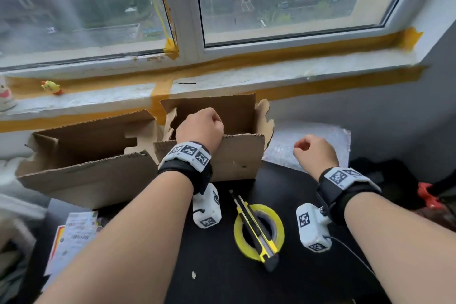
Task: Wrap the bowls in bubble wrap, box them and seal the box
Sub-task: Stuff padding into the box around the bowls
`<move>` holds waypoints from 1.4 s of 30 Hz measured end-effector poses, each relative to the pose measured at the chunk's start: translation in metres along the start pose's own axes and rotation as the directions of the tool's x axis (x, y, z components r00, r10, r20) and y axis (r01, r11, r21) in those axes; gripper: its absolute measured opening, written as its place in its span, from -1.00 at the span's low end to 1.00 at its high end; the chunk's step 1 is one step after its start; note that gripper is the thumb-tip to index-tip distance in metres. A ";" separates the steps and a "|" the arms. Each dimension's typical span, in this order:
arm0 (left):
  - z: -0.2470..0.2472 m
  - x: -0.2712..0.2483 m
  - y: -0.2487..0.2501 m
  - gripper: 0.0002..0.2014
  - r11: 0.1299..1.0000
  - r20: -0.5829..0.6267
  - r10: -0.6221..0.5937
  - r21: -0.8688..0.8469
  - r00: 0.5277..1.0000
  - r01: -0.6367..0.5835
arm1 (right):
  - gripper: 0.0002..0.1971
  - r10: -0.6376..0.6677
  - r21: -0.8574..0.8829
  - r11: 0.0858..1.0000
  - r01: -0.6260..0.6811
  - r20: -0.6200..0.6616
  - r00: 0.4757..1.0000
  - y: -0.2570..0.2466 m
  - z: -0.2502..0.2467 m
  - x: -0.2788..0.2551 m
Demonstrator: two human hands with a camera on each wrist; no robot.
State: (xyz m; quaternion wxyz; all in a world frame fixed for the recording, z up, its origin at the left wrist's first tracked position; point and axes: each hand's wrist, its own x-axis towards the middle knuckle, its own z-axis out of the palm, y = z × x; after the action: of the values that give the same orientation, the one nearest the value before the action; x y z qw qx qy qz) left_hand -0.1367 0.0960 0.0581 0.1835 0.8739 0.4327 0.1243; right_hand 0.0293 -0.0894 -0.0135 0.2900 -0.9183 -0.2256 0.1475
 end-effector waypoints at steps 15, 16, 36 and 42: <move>0.020 0.011 -0.004 -0.76 0.995 -0.132 -0.011 0.099 0.991 0.024 | -0.12 0.054 -0.314 0.947 0.074 0.380 0.923 0.045 0.059 0.033; 0.020 0.011 -0.004 -0.75 0.994 -0.135 -0.009 0.106 0.991 0.023 | -0.15 0.060 -0.336 0.939 0.073 0.370 0.927 0.046 0.060 0.031; 0.010 0.009 0.004 -0.75 0.993 -0.087 -0.074 0.083 0.993 0.081 | -0.60 0.032 -0.490 0.850 0.194 0.415 0.909 0.030 0.052 0.004; 0.007 0.010 0.008 -0.75 0.992 -0.100 -0.103 0.063 0.990 0.110 | -0.71 0.016 -0.434 0.889 0.150 0.355 0.935 0.022 0.037 0.005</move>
State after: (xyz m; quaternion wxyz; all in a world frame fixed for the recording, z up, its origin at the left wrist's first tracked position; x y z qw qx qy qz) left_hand -0.1220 0.0979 0.0558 0.1388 0.8482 0.4913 0.1414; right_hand 0.0263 -0.0856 -0.0567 0.0278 -0.9110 -0.3335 0.2411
